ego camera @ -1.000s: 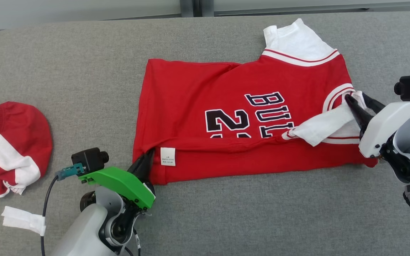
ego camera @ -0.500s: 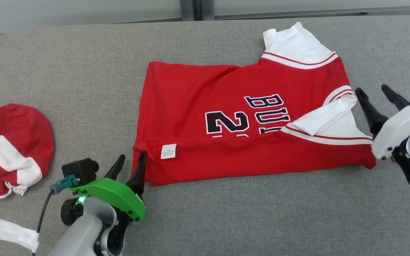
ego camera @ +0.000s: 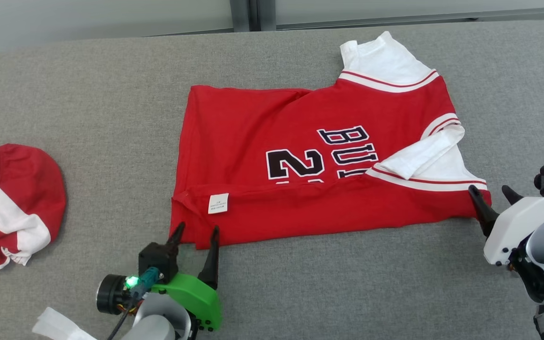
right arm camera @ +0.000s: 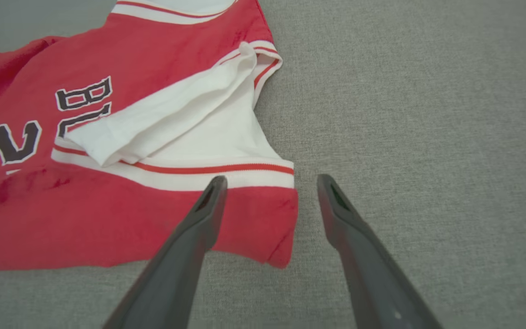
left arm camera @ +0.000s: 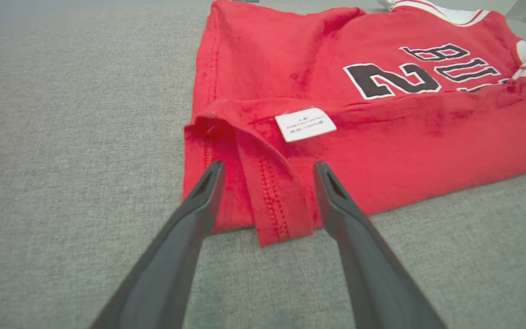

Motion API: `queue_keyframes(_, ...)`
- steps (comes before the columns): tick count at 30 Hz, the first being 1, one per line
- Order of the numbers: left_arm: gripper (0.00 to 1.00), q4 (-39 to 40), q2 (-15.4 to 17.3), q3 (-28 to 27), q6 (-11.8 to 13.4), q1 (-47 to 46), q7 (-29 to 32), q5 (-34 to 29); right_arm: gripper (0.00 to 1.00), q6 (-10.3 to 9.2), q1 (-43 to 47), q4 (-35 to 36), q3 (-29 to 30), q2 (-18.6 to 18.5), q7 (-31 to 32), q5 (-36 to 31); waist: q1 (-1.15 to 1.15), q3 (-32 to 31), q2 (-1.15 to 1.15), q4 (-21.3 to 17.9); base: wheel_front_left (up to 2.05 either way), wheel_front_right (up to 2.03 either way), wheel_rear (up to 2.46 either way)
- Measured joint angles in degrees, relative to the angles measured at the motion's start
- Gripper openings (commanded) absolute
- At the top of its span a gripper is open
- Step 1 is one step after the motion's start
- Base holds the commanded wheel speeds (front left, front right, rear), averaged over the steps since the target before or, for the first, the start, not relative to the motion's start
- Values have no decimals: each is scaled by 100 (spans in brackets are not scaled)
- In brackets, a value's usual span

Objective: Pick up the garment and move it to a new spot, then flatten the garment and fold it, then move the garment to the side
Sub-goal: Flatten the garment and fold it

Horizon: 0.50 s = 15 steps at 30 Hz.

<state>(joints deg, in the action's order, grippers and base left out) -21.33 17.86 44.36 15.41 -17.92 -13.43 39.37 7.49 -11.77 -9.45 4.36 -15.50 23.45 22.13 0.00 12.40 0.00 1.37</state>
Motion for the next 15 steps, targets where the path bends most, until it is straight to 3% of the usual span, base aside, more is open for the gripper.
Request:
queue_keyframes(7,100,-353,-232,296,280,-130,59,-359,100,0,97,9,135,253,18,-448,0,13,0,43,0,0,0)
queue_keyframes(15,100,-1007,-396,358,527,-285,103,-464,100,1,-107,-578,303,426,99,-856,0,40,0,53,0,0,0)
